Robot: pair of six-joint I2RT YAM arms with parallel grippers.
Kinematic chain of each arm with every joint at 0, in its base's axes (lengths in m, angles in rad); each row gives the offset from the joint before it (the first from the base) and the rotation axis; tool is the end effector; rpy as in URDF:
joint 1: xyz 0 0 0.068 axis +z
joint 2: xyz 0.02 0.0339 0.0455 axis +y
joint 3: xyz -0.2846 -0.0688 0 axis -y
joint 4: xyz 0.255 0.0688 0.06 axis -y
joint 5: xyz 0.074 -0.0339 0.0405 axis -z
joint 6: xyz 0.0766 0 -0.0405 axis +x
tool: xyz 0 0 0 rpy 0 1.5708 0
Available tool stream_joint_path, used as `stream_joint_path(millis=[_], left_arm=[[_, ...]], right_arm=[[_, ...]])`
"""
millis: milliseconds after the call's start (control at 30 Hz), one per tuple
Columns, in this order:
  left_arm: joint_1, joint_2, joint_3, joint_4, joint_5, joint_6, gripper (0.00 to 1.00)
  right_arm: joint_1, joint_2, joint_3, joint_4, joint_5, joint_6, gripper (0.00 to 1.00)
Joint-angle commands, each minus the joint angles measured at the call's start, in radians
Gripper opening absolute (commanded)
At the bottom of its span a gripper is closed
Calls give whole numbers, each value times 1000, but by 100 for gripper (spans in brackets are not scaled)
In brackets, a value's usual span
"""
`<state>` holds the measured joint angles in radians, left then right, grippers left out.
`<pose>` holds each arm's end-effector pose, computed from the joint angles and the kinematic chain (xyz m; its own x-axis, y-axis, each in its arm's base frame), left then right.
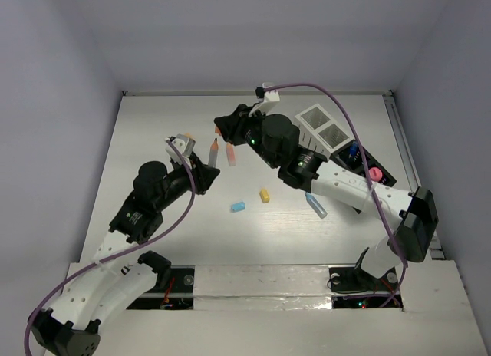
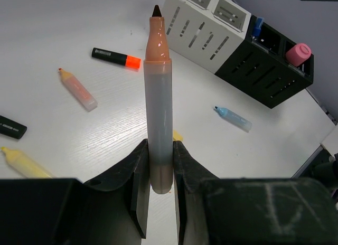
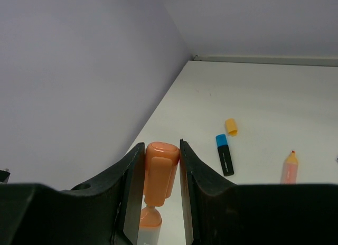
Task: Sort the stationery into containers
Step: Close the pen cap on the pen.
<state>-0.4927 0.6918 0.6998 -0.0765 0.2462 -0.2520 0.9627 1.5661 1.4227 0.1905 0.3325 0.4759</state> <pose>0.1703 -0.1126 0.3469 -0.2262 -0.1530 -0.9620 0.6367 0.7242 -0.2649 0.2638 0.3352 0.4279 -0.2462 0.4043 -0.8809 -0.5363 0.7002 0.4713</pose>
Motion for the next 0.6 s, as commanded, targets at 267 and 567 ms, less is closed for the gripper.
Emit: stream_joint_path(millis=[267, 567], left_arm=[[29, -2, 0, 37, 7, 5, 0], [39, 0, 0, 37, 13, 7, 0]], right_arm=[[22, 48, 67, 24, -18, 7, 3], [31, 55, 70, 26, -32, 12, 3]])
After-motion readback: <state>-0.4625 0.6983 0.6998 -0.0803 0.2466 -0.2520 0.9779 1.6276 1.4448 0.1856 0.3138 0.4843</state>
